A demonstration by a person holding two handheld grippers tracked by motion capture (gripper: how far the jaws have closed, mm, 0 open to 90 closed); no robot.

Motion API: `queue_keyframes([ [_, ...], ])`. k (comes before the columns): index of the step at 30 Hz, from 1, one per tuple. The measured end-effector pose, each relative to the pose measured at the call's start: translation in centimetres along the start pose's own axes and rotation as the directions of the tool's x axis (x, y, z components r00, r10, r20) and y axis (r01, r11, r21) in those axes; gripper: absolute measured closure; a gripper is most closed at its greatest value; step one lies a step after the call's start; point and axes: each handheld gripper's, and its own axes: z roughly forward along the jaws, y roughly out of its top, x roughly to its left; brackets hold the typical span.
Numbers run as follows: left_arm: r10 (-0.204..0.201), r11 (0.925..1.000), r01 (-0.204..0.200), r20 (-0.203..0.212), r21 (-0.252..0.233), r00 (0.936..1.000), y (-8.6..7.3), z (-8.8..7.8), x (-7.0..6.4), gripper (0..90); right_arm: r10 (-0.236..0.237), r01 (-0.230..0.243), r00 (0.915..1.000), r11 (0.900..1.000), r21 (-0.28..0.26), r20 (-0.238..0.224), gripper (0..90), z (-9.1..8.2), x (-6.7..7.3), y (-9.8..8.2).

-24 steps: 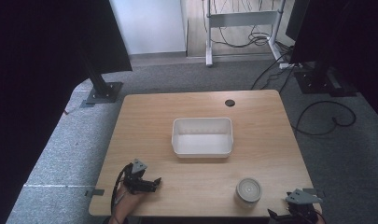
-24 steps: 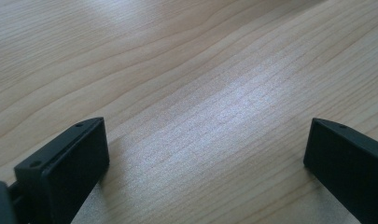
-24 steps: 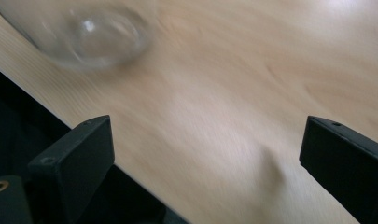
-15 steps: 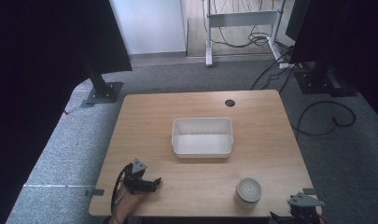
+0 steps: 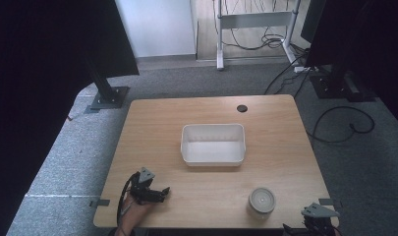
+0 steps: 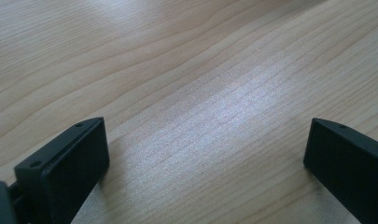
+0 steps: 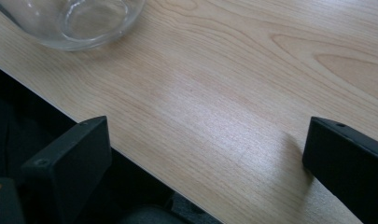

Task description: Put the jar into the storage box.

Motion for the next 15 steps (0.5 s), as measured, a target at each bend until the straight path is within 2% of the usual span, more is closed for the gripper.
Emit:
queue_keyframes([
  [15, 0.000, 1.0000, 0.000, 0.000, 0.000, 1.0000, 0.00, 0.00, 0.00, 0.0, -0.038, 0.038, 0.9993, 0.999, -0.018, 0.004, 3.7, -0.39, 0.69, 0.43],
])
